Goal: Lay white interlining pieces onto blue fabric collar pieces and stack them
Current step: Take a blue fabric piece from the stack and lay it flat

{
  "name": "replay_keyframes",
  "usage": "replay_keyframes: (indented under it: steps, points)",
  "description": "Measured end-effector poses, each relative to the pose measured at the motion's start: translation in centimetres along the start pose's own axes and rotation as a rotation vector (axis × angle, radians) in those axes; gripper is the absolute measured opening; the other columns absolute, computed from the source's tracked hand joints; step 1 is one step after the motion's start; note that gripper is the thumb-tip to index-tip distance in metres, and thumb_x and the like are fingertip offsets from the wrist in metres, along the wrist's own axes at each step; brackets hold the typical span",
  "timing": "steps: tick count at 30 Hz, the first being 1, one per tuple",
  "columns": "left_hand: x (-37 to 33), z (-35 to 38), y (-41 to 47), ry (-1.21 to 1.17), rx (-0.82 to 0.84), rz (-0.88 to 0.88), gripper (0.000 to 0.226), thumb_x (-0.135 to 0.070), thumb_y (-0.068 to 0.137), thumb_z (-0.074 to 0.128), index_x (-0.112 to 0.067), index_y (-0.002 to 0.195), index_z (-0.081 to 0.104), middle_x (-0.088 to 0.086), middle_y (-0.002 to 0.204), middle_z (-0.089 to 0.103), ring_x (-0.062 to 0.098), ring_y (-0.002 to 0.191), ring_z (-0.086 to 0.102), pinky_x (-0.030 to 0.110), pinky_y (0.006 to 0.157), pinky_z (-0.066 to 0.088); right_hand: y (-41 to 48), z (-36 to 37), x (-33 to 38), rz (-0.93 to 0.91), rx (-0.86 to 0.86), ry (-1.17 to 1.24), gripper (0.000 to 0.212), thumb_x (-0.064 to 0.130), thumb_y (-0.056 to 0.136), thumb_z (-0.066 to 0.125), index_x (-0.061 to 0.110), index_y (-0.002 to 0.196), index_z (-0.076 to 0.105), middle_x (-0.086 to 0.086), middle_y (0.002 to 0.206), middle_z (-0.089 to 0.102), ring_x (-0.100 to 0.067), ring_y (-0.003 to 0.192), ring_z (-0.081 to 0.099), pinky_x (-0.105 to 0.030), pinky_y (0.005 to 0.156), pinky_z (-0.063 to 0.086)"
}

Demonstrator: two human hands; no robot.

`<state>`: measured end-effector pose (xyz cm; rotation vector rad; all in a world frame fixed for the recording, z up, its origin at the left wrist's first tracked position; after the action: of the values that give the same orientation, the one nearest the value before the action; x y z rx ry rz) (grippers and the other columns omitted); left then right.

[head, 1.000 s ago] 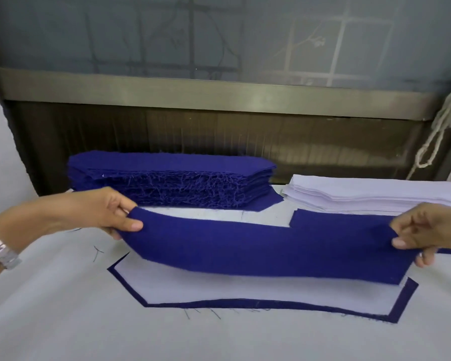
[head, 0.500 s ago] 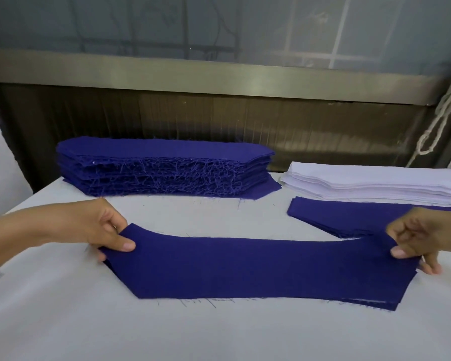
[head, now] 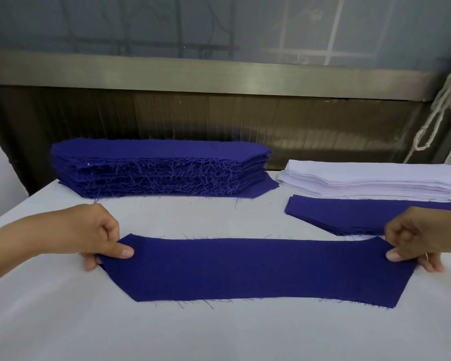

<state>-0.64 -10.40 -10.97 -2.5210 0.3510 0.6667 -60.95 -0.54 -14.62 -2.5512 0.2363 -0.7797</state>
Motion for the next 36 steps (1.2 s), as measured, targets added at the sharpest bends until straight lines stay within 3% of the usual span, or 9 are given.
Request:
replay_keyframes:
  steps: [7,10,14,18,23,28,32,34,36]
  points:
    - [0.6,-1.1,-0.9,0.069,-0.040,-0.038,0.057,-0.074,0.038,0.079,-0.023,0.060,0.067,0.003,0.064,0.073,0.010,0.053,0.065,0.011,0.060,0.047,-2.4,-0.4,2.2,0.095,-0.061,-0.089,0.061,0.072,0.048,0.089,0.022,0.080,0.076,-0.005,0.066,0.071,-0.007,0.047,0.056,-0.021,0.047,0.045]
    - [0.4,-1.6,-1.3,0.084,-0.050,-0.023,0.062,-0.084,0.032,0.076,-0.033,0.067,0.071,0.001,0.066,0.074,0.005,0.058,0.065,0.013,0.067,0.046,-2.8,-0.4,2.6,0.131,-0.082,-0.101,0.069,0.080,0.035,0.086,0.028,0.080,0.078,0.001,0.065,0.071,-0.003,0.045,0.054,-0.019,0.046,0.044]
    - [-0.2,-1.9,-1.3,0.119,-0.071,0.009,0.071,-0.095,0.022,0.067,-0.049,0.076,0.069,-0.011,0.070,0.074,-0.003,0.061,0.065,0.012,0.064,0.045,-3.2,-0.6,2.7,0.174,-0.130,-0.109,0.081,0.088,0.023,0.079,0.034,0.083,0.078,0.007,0.066,0.071,0.001,0.045,0.054,-0.016,0.045,0.043]
    - [-0.3,-1.8,-1.1,0.125,-0.094,0.024,0.074,-0.097,0.018,0.064,-0.052,0.077,0.071,-0.018,0.074,0.073,-0.005,0.064,0.066,0.014,0.065,0.048,-3.6,-0.5,3.6,0.151,-0.139,-0.124,0.071,0.085,0.035,0.080,0.034,0.085,0.078,0.011,0.062,0.067,0.001,0.046,0.052,-0.013,0.044,0.040]
    - [0.4,-1.2,-0.6,0.039,-0.047,-0.007,0.075,-0.088,0.021,0.074,-0.038,0.076,0.078,-0.007,0.076,0.076,0.003,0.065,0.069,0.011,0.057,0.048,-3.7,0.7,4.8,0.115,-0.104,-0.150,0.040,0.061,0.053,0.077,0.027,0.075,0.076,0.008,0.057,0.059,-0.004,0.046,0.045,-0.015,0.044,0.036]
    - [0.7,-0.6,0.0,-0.030,-0.017,0.008,0.078,-0.085,0.021,0.078,-0.029,0.075,0.079,-0.002,0.075,0.076,0.004,0.064,0.067,0.014,0.060,0.050,-3.7,1.7,6.3,0.005,-0.066,-0.191,0.025,0.056,0.060,0.066,0.032,0.068,0.068,0.010,0.064,0.061,-0.002,0.057,0.051,-0.015,0.057,0.043]
    - [0.5,-0.6,0.2,-0.036,-0.012,0.005,0.056,-0.071,0.038,0.084,-0.029,0.073,0.077,-0.002,0.078,0.076,0.002,0.063,0.064,0.013,0.061,0.049,-4.1,1.3,7.4,-0.114,-0.059,-0.164,0.030,0.054,0.067,0.073,0.030,0.083,0.068,0.006,0.085,0.069,-0.006,0.077,0.062,-0.021,0.072,0.052]
    - [0.6,-0.5,0.1,-0.075,0.021,-0.028,0.043,-0.062,0.048,0.081,-0.028,0.073,0.075,0.003,0.084,0.077,0.004,0.063,0.064,0.014,0.059,0.048,-4.1,1.2,6.9,-0.098,-0.028,-0.006,0.042,0.059,0.061,0.086,0.028,0.082,0.066,-0.001,0.082,0.069,-0.007,0.074,0.061,-0.022,0.066,0.051]
    - [0.8,-0.4,0.1,-0.098,0.049,-0.055,0.046,-0.061,0.049,0.084,-0.028,0.079,0.074,0.004,0.089,0.078,0.007,0.063,0.063,0.018,0.059,0.050,-4.0,1.0,6.0,-0.039,-0.018,0.124,0.049,0.061,0.058,0.091,0.032,0.091,0.069,-0.004,0.083,0.071,-0.009,0.076,0.064,-0.023,0.064,0.052]
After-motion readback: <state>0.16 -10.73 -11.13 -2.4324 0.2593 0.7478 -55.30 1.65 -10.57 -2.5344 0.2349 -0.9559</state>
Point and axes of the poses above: each hand's wrist, its own y-axis towards the middle knuckle, its own z-axis out of the palm, x = y × z, the point moved 10 cm from there along y, towards the middle knuckle
